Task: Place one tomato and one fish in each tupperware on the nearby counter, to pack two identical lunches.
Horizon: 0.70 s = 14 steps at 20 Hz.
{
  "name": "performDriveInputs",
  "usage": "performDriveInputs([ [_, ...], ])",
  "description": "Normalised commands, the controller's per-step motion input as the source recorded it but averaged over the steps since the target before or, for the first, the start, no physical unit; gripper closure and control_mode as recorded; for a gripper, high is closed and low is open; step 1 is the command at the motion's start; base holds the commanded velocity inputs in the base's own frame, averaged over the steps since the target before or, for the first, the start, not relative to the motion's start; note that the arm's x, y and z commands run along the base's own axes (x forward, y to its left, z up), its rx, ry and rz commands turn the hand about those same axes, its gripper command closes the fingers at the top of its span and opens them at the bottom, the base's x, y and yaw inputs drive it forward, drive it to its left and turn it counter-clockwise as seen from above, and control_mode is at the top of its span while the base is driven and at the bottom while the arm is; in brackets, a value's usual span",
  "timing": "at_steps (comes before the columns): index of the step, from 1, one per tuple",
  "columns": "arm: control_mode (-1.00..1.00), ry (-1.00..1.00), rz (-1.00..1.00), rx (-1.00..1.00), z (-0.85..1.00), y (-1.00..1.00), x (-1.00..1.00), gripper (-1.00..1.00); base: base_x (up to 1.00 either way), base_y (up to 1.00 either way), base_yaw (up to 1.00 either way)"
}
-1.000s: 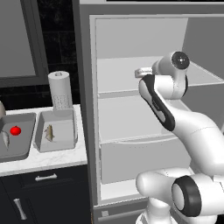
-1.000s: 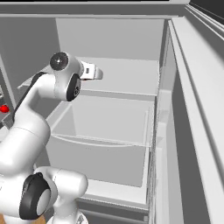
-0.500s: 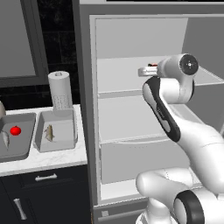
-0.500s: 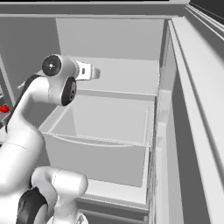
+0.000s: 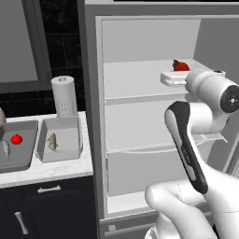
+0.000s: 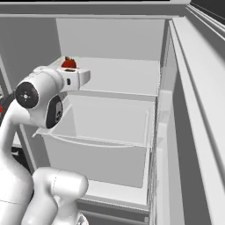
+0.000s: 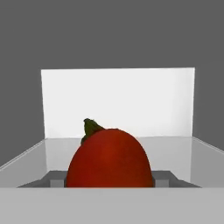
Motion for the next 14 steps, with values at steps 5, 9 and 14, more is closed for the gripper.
performDriveInputs([
  [5, -1.0, 0.01, -0.01, 0.0, 0.6, 0.0, -1.0, 1.0, 0.0, 0.0, 0.0],
  [9, -1.0, 0.14, 0.0, 0.0, 0.22, 0.0, -1.0, 1.0, 0.0, 0.0, 0.0],
  [14, -1.0, -0.01, 0.0, -0.01, -0.28, 0.0, -1.0, 1.0, 0.0, 0.0, 0.0],
])
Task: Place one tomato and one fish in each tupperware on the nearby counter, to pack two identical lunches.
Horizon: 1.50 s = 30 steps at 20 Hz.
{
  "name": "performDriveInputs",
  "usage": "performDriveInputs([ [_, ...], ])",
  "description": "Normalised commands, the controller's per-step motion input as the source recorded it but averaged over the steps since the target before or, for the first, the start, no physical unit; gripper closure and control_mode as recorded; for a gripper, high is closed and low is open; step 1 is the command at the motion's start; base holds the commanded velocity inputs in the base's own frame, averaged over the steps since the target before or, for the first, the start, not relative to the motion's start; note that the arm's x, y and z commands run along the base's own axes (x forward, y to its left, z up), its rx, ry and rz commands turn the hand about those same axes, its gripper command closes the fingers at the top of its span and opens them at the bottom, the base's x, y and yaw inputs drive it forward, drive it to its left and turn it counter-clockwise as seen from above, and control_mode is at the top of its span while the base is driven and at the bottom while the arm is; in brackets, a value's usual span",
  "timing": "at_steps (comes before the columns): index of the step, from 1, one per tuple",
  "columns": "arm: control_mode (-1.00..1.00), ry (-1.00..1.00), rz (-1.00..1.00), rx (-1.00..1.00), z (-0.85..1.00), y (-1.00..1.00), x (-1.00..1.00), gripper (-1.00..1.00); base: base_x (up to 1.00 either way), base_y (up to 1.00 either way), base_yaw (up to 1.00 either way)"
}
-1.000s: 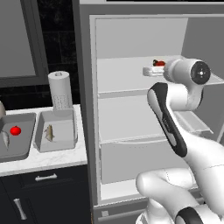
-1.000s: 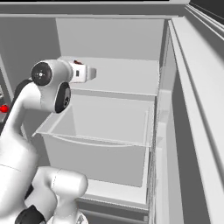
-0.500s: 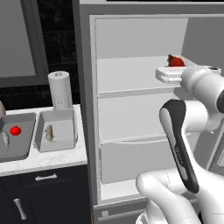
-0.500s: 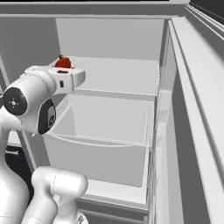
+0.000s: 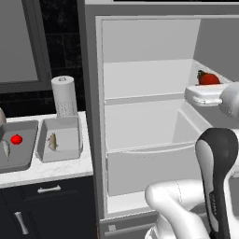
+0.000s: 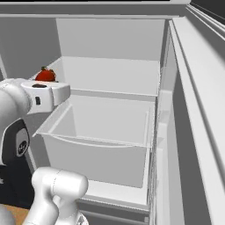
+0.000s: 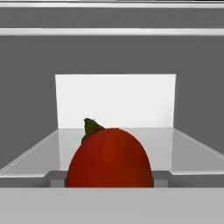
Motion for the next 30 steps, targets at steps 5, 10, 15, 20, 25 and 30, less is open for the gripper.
performDriveInputs([
  [5, -1.0, -0.01, 0.0, 0.0, -0.51, 0.07, -1.0, 1.0, 0.0, 0.0, 0.0],
  [10, 1.0, -0.01, 0.0, 0.0, -0.31, 0.24, -0.6, 1.0, -0.4, 0.27, 0.0],
  [15, 1.0, 0.0, 0.0, 0.0, 0.0, 0.0, 0.0, 1.0, -1.0, 0.91, 0.0],
  [20, 1.0, 0.0, 0.0, 0.0, 0.0, 0.0, 0.0, 1.0, -0.36, 1.0, 0.0],
  [25, 1.0, 0.0, 0.0, 0.0, 0.0, 0.0, 0.0, 1.0, 0.6, 1.0, 0.0],
  [30, 1.0, 0.0, 0.0, 0.0, 0.0, 0.0, 0.0, 1.0, 1.0, 0.46, -0.06],
])
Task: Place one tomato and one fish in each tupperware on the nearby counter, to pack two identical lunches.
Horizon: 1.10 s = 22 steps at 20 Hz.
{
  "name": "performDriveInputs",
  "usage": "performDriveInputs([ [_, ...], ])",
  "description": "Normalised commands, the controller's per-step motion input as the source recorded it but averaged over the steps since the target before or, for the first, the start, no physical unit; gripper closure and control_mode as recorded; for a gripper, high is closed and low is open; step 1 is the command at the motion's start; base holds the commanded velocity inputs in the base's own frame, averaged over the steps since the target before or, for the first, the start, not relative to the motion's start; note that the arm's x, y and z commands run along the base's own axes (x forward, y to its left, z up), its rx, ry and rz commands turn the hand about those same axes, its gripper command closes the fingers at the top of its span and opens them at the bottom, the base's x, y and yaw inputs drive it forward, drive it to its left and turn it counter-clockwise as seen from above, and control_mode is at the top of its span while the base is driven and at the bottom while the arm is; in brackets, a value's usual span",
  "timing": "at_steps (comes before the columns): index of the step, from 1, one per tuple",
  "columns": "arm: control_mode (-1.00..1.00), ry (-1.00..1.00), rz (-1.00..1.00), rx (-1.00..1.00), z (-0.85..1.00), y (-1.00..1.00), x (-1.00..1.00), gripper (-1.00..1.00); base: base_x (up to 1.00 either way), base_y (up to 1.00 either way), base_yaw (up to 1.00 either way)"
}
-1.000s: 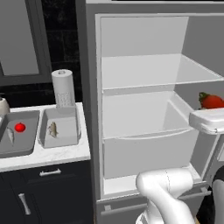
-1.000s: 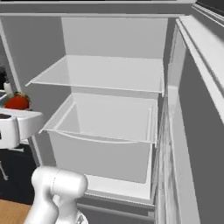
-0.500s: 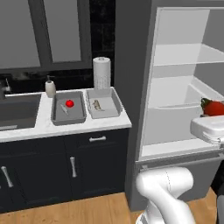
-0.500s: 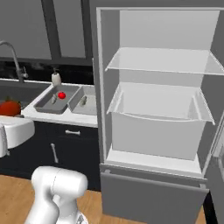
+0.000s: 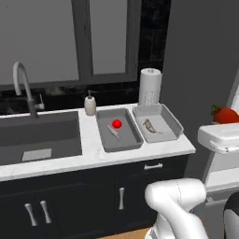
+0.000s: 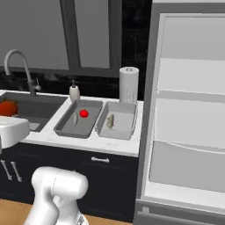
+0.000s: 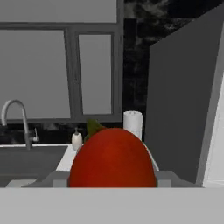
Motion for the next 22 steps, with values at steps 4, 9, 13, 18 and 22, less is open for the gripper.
performDriveInputs([
  [4, 1.0, 0.0, 0.0, 0.0, 0.0, 0.0, 0.0, 1.0, 0.98, -0.31, -0.03],
  [9, 1.0, 0.0, 0.0, 0.0, 0.0, 0.0, 0.0, 1.0, 0.83, 0.01, -0.04],
  [13, -1.0, 0.1, -0.09, 0.0, -0.28, -0.23, 0.16, 1.0, 0.0, 0.0, 0.0],
  [18, -1.0, 0.27, -0.05, -0.04, -0.78, -0.17, 0.68, 1.0, 0.0, 0.0, 0.0],
  [22, -1.0, 0.42, -0.02, -0.09, -0.65, -0.06, 1.0, 1.0, 0.0, 0.0, 0.0],
])
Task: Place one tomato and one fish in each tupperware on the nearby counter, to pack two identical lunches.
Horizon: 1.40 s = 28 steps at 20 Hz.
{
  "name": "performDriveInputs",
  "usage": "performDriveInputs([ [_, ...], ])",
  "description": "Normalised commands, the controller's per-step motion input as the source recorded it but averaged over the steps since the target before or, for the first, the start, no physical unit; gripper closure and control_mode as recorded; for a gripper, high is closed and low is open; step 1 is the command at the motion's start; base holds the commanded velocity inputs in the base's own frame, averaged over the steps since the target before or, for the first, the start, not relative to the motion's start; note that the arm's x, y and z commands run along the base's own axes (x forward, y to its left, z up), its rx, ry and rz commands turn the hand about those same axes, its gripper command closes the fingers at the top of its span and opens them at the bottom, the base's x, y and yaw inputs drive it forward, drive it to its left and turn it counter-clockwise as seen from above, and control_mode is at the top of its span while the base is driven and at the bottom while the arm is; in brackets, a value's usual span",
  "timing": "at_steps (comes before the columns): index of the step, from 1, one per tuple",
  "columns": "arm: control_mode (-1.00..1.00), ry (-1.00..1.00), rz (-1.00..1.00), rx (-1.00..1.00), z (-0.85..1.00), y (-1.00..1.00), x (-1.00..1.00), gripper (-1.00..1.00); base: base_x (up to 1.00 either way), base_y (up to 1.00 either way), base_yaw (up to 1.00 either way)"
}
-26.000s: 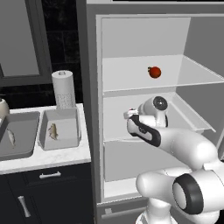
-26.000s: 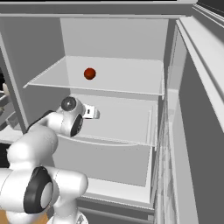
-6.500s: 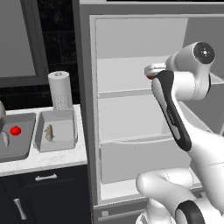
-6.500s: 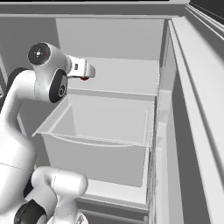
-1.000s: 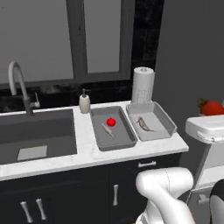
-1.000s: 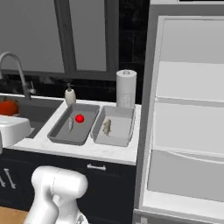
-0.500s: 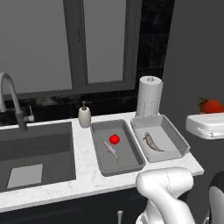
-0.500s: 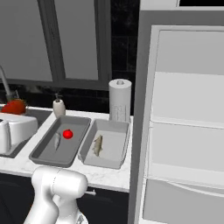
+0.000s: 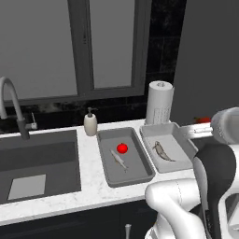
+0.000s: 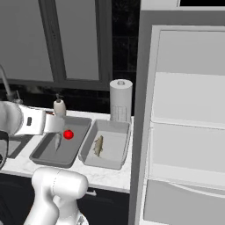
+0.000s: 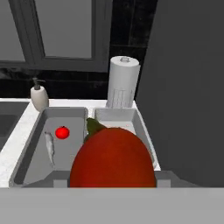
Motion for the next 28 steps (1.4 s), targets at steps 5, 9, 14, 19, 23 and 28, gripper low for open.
performDriveInputs([
  [5, -1.0, 0.52, -0.01, -0.07, -0.79, -0.03, 0.84, 1.0, 0.0, 0.0, 0.0],
  [9, -1.0, 0.17, 0.0, -0.03, -0.98, -0.13, 0.45, 1.0, 0.0, 0.0, 0.0],
  [14, -1.0, 0.07, -0.01, -0.04, -0.74, -0.2, 0.48, 1.0, 0.0, 0.0, 0.0],
  [19, -1.0, 0.04, -0.05, -0.02, -0.24, -0.08, 0.7, 1.0, 0.0, 0.0, 0.0],
  [23, -1.0, 0.04, 0.0, 0.0, -0.24, -0.28, 0.66, 1.0, 0.0, 0.0, 0.0],
  [28, -1.0, 0.01, 0.0, 0.0, -0.42, -0.19, 0.6, 1.0, 0.0, 0.0, 0.0],
])
